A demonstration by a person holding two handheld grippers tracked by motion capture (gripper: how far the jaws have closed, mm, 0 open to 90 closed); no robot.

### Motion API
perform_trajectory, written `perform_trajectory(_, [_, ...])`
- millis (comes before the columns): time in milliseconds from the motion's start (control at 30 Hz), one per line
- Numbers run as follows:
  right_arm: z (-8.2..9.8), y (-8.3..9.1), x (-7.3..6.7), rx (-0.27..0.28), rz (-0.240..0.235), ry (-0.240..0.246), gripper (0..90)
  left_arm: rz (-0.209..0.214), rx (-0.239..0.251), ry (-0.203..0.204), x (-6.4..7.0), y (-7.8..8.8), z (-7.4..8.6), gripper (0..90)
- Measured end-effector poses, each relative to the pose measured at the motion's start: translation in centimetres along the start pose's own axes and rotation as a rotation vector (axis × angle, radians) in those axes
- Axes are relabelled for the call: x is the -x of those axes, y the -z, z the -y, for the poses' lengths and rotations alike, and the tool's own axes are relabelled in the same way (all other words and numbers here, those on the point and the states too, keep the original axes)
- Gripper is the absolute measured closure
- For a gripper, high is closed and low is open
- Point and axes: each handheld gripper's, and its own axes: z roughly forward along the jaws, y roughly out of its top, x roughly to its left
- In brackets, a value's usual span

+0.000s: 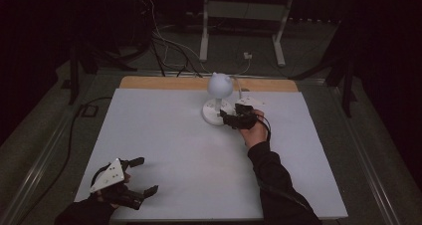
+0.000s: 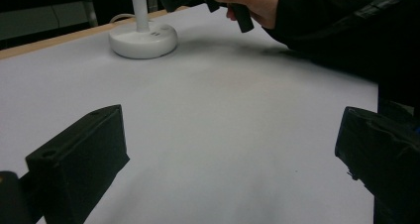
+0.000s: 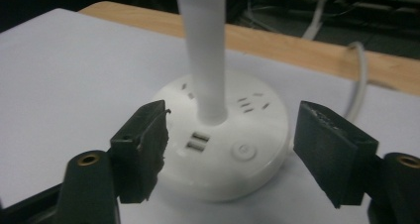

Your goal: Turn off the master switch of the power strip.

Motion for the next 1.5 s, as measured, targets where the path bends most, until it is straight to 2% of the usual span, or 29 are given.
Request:
perform_trajectory(233, [0.1, 0.8, 0.0, -0.022, -0.110, 0.011, 1.1, 0.000, -0.001, 0.001, 0.0, 0.0, 0.0, 0.3])
perform_trajectory(300, [0.0, 1.0, 0.0, -0.034, -0.144, 0.008, 0.0, -0.001, -0.001, 0.001, 0.0, 0.0, 0.0, 0.2])
perform_trajectory(333, [0.0, 1.1, 0.0, -0.037, -0.142, 0.017, 0.0, -0.001, 0.001, 0.002, 0.0, 0.0, 0.0, 0.3])
perform_trajectory(467, [0.0, 1.7, 0.0, -0.080, -0.179, 0.001, 0.0, -0.002, 0.001, 0.002, 0.0, 0.0, 0.0, 0.3])
perform_trajectory(633, [0.1, 2.9, -0.1, -0.070, -0.199, 0.005, 0.0, -0.002, 0.002, 0.003, 0.0, 0.0, 0.0, 0.3])
perform_trajectory(767, [0.4, 3.9, -0.2, -0.082, -0.231, 0.009, 0.0, 0.000, -0.001, 0.001, 0.0, 0.0, 0.0, 0.3])
perform_trajectory(900, [0.9, 5.0, -0.3, -0.072, -0.237, 0.043, 0.0, 0.000, -0.002, 0.000, 0.0, 0.0, 0.0, 0.3])
perform_trajectory(1067, [1.9, 6.2, -0.5, -0.045, -0.210, 0.091, 0.0, 0.003, -0.003, 0.000, 0.0, -0.1, 0.0, 0.3])
perform_trajectory(1300, [3.3, 8.2, -0.7, -0.037, -0.212, 0.107, 0.0, 0.005, -0.004, -0.003, 0.1, -0.1, 0.0, 0.3])
perform_trajectory(1500, [4.6, 10.5, -0.1, -0.022, -0.198, 0.102, 0.0, 0.007, -0.005, -0.003, 0.1, -0.1, 0.0, 0.3])
